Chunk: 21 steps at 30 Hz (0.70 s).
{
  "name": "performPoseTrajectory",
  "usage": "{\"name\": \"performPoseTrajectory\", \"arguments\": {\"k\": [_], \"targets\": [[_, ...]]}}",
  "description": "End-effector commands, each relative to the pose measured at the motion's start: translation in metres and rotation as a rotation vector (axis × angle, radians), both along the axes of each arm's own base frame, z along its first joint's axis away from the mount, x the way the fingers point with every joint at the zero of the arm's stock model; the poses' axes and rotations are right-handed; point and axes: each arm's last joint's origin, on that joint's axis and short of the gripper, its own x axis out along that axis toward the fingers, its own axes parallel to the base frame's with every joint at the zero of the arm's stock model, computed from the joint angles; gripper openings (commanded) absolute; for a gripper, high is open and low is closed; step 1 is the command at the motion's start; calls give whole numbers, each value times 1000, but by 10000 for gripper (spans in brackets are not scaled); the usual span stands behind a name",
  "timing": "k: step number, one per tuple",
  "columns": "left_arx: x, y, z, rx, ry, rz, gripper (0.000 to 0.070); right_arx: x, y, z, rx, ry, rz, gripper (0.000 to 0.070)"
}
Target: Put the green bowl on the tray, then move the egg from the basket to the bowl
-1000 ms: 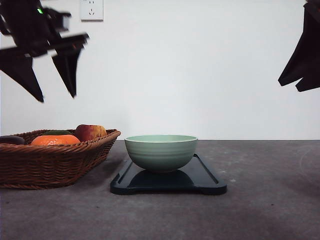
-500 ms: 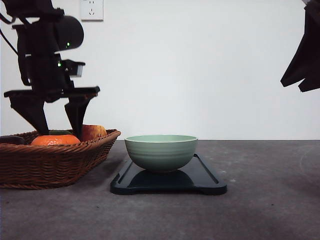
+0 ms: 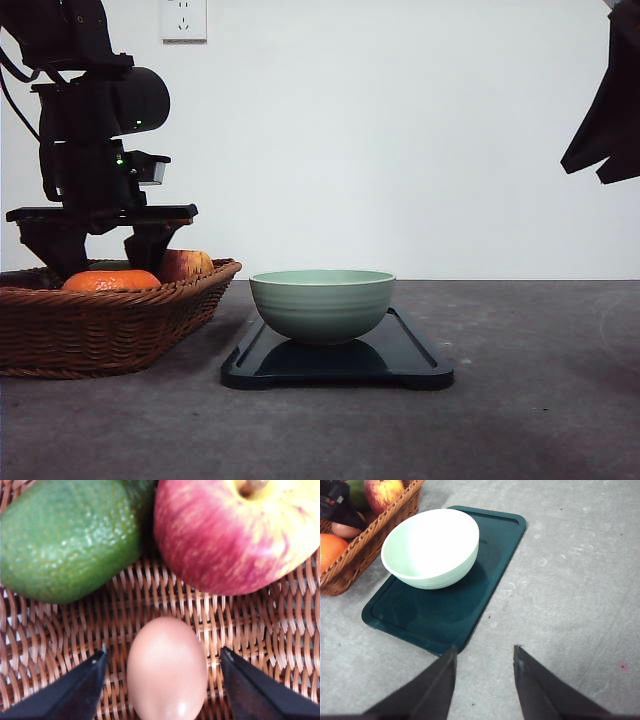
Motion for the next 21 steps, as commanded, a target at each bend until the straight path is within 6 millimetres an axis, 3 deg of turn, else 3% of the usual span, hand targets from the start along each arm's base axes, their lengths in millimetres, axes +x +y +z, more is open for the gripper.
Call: {"name": "performPoseTrajectory", "arguments": {"k": [1,3,12,21], "targets": [[5,-2,0,5,-10,-7,261,1,1,3,13,-6,-3,214],[5,-2,0,5,-7,-7,216,1,1,3,13,-6,-3,214],[-1,-1,7,13,14,-10,218,1,1,3,13,-6,-2,214],[-28,1,68,-33,-140,-25,218,1,1,3,13,-6,-1,214]]}}
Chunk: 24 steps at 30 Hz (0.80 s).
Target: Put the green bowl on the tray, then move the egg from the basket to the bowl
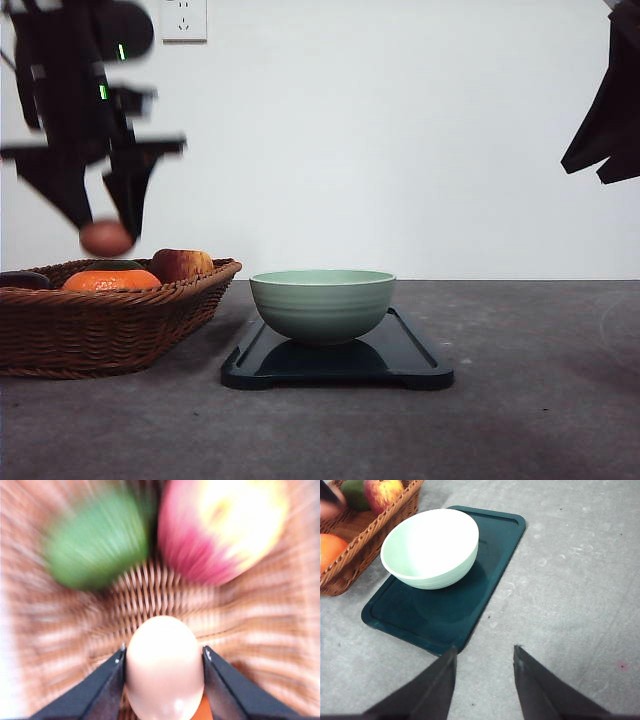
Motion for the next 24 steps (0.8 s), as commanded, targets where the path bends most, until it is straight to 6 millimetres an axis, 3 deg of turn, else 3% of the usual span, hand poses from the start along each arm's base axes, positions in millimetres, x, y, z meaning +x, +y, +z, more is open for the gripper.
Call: {"name": "performPoseTrajectory", "arguments": {"k": [1,7,13,17,24], "targets": [[-4,-5,14,-9,-43,-23,218,1,1,3,13,-6,-1,214],[-17,-27,41,-166,-164,-143,218,1,1,3,13,-6,-1,214],[-16,-65,45,-286,-261,-244,218,1,1,3,13,-6,-1,214],[-14,-93,35,-302,-295,-307,218,0,1,3,13,-6,-1,214],[-10,-131,-3,-243,-259,-363,218,0,1,3,14,-5,1,214]]}}
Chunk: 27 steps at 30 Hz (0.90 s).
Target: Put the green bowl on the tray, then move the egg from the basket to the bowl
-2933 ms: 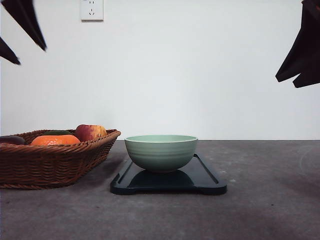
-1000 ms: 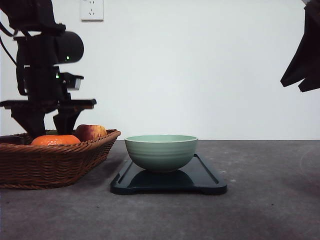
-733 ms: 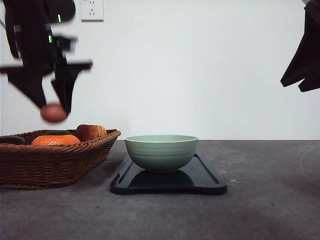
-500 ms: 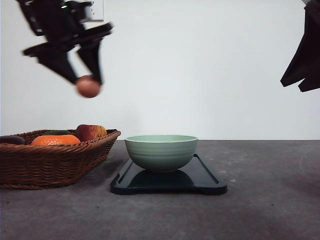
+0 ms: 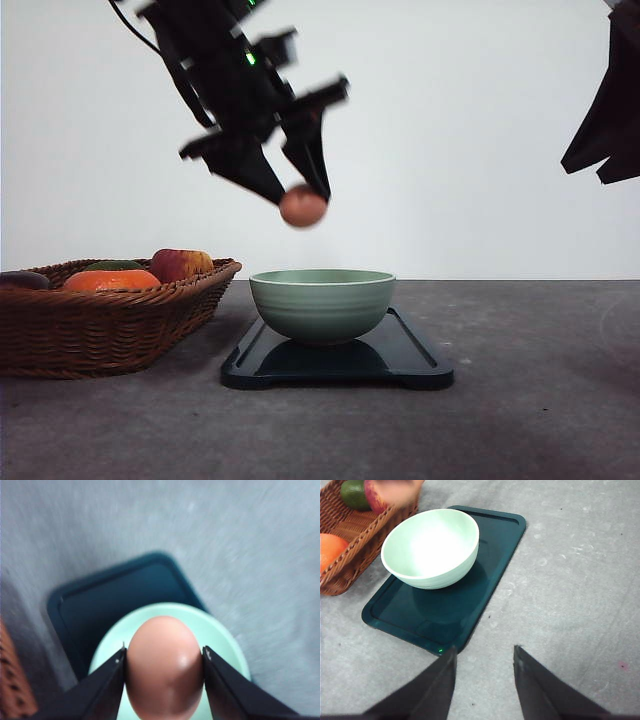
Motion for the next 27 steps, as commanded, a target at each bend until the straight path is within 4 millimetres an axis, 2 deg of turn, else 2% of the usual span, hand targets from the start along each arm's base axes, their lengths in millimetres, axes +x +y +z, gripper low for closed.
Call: {"name": "performPoseTrajectory", "arguments": {"k": [1,7,13,27], "targets": [[3,-11,-7,24,-23,-18,218,0,1,3,14,-6,1,214],[7,-28,-35,73,-3,-51,218,0,1,3,13,-5,1,214],[10,-35,-56,131,23,-35,218,0,1,2,11,-1,1,214],[14,-39,-79,158,57,-39,218,0,1,2,8,3,0,214]]}}
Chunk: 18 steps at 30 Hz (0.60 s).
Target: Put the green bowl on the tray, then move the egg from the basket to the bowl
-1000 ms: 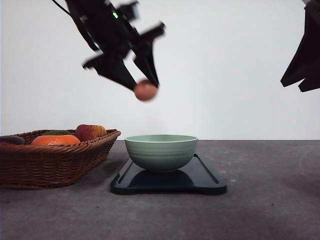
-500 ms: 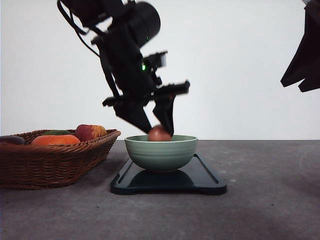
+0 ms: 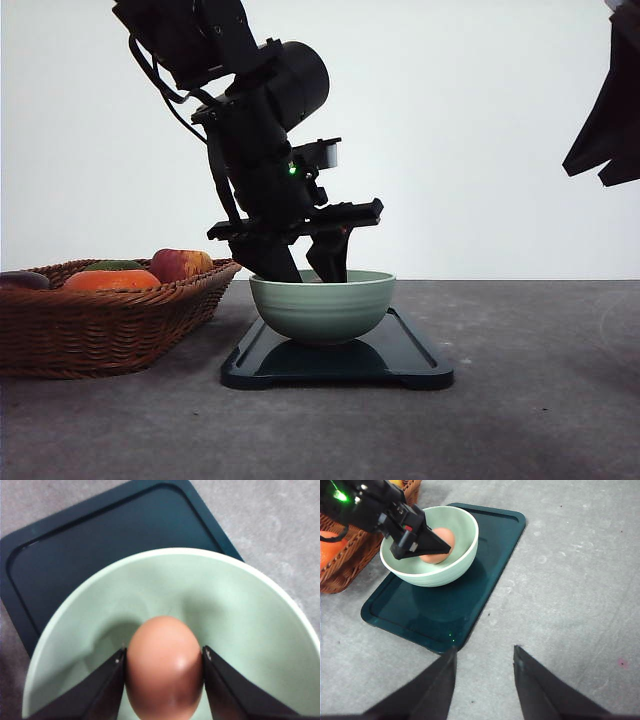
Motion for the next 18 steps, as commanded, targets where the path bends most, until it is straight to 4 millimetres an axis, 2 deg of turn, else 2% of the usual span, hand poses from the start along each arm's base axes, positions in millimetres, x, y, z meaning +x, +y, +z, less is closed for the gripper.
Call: {"name": "performPoseTrajectory", "arguments": {"k": [1,10,14,18], "targets": [[2,-7,-5,5,-8,-15,219,0,1,3,12,-3,0,214],[2,-8,-10,13,3,-16,239,0,1,3,12,-3,0,214],[1,-10,-11,15,6,-21,378,0,1,3,12,-3,0,214],[0,-10,-8,30,25,-23,403,0,1,3,12,-3,0,214]]}}
